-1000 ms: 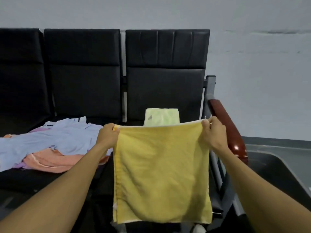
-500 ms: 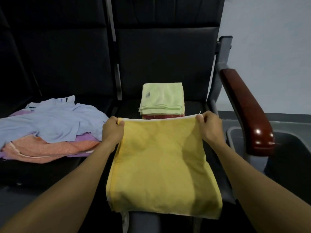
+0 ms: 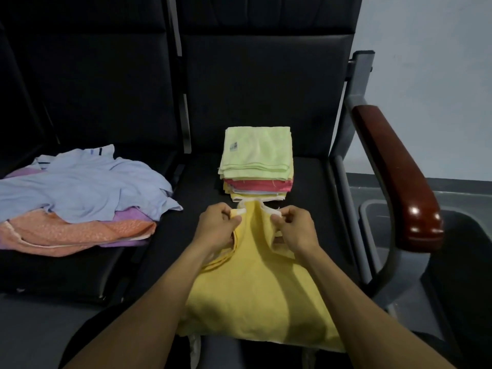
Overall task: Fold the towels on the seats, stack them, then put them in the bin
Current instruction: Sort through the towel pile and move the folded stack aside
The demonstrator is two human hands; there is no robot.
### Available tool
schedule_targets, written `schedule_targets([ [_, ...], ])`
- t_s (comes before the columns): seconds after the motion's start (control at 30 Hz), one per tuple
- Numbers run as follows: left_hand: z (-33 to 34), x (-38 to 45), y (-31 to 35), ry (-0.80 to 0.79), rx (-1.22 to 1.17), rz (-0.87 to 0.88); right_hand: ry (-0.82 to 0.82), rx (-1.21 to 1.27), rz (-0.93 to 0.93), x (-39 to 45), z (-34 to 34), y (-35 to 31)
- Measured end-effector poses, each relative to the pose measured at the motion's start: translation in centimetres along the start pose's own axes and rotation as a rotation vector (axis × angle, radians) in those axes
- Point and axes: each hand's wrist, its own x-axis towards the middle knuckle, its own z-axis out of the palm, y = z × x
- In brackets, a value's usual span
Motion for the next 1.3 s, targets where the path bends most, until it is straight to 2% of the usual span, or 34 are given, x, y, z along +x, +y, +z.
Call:
schedule_targets([
  [0.23, 1.7, 1.1, 0.4, -0.044, 0.08, 0.066, -0.115, 0.019, 0.009, 1.0, 2.0, -1.0],
  [0.47, 0.8, 1.4, 1.0, 0.005, 0.083, 0.092, -0.163, 0.005, 0.014, 0.9, 2.6, -1.4],
  [0.83, 1.0, 0.7, 0.6, -0.169, -0.011, 0.118, -0.24, 0.041, 0.028, 0.7, 1.9, -1.8],
  [1.0, 1.1, 0.0, 1.1, -0.216, 0.085, 0.18, -0.297, 0.035, 0.035, 0.9, 1.2, -2.1],
  [1.07, 1.3, -0.1, 1.0, -0.158, 0.133, 0.234, -0.321, -0.088, -0.055, 1.1, 0.9, -2.0],
  [1.13, 1.4, 0.0, 0.9, -0.125, 0.169, 0.256, -0.291, -0.33, -0.209, 1.5, 0.5, -1.6],
  [1.2, 1.5, 0.0, 0.7, -0.183, 0.19, 0.241, -0.297, -0.538, -0.281, 1.8, 0.3, -1.3],
  [1.3, 1.6, -0.3, 0.6, -0.325, 0.215, 0.215, -0.341, -0.672, -0.277, 1.9, 0.5, -1.1],
])
